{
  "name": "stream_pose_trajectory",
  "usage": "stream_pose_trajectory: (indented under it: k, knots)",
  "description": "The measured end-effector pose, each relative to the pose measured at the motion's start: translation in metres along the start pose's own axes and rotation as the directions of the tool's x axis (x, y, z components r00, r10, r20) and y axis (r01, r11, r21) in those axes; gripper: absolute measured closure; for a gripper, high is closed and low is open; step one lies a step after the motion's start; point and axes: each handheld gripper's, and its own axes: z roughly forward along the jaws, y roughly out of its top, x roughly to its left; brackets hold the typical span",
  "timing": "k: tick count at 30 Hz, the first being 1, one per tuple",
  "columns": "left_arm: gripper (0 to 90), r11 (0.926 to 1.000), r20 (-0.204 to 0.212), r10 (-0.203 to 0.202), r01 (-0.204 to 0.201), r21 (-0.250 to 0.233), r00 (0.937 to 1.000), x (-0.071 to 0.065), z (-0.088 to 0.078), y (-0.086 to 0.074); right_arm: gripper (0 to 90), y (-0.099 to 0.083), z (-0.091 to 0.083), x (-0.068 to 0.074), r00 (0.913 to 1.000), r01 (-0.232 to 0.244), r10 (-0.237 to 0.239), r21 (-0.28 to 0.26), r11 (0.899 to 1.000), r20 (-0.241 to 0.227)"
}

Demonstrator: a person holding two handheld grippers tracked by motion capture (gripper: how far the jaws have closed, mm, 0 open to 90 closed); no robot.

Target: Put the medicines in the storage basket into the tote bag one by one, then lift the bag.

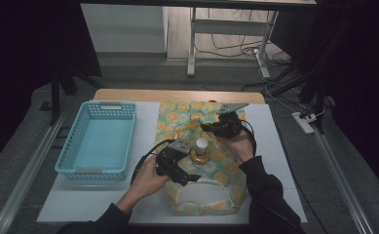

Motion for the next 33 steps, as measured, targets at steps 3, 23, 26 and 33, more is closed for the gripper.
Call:
stream_pose_trajectory:
  k: [3, 23, 26, 33]
  knots:
    - [0.0, 0.9997, -0.009, -0.003, 0.003, 0.023, 1.0, -0.001, 0.005, -0.002, 89.4, 0.0, 0.0, 0.001, 1.0, -0.001, 0.001, 0.002, 1.0, 0.0]
    - [1.2, 0.9905, -0.042, 0.044, -0.038, 0.132, 0.9981, -0.007, 0.044, -0.02, 89.4, 0.0, 0.001, 0.001, 1.0, 0.003, -0.003, 0.004, 1.0, -0.003]
    - [1.0, 0.9875, -0.025, 0.062, -0.058, 0.147, 0.9978, -0.008, 0.049, -0.022, 89.4, 0.0, 0.002, 0.002, 1.0, 0.002, -0.002, 0.007, 1.0, -0.004]
    - [1.6, 0.9739, -0.065, 0.118, -0.102, 0.202, 0.991, -0.011, 0.064, -0.025, 89.4, -0.001, 0.004, 0.002, 1.0, 0.006, -0.006, 0.012, 1.0, -0.006]
